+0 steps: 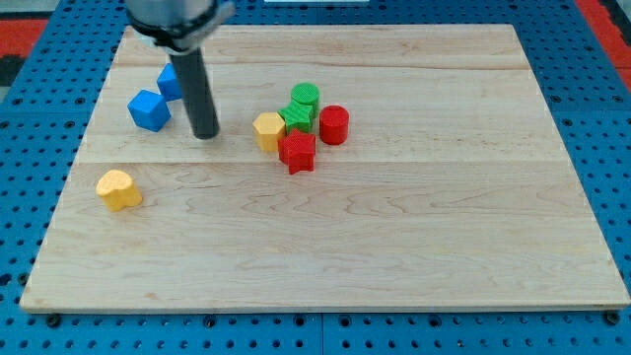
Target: Place the blue cube in between blue triangle and yellow hexagon
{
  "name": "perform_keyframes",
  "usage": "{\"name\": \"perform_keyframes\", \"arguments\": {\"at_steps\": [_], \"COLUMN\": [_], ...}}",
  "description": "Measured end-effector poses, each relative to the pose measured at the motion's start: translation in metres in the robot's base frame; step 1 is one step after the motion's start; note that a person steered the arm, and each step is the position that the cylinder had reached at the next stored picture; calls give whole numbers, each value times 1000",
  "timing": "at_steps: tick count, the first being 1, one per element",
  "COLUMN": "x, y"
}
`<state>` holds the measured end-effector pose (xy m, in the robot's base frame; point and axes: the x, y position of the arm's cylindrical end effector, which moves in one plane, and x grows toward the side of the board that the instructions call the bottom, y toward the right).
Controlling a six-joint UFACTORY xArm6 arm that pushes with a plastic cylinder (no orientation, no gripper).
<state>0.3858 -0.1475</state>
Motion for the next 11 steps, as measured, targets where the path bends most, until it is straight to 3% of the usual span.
{"name": "perform_keyframes", "arguments": {"at_steps": [1, 3, 4, 6, 8, 10, 11], "x": [-25, 28, 38, -1, -11, -18, -19], "y": [-12, -27, -98, -146, -141, -16, -54]}}
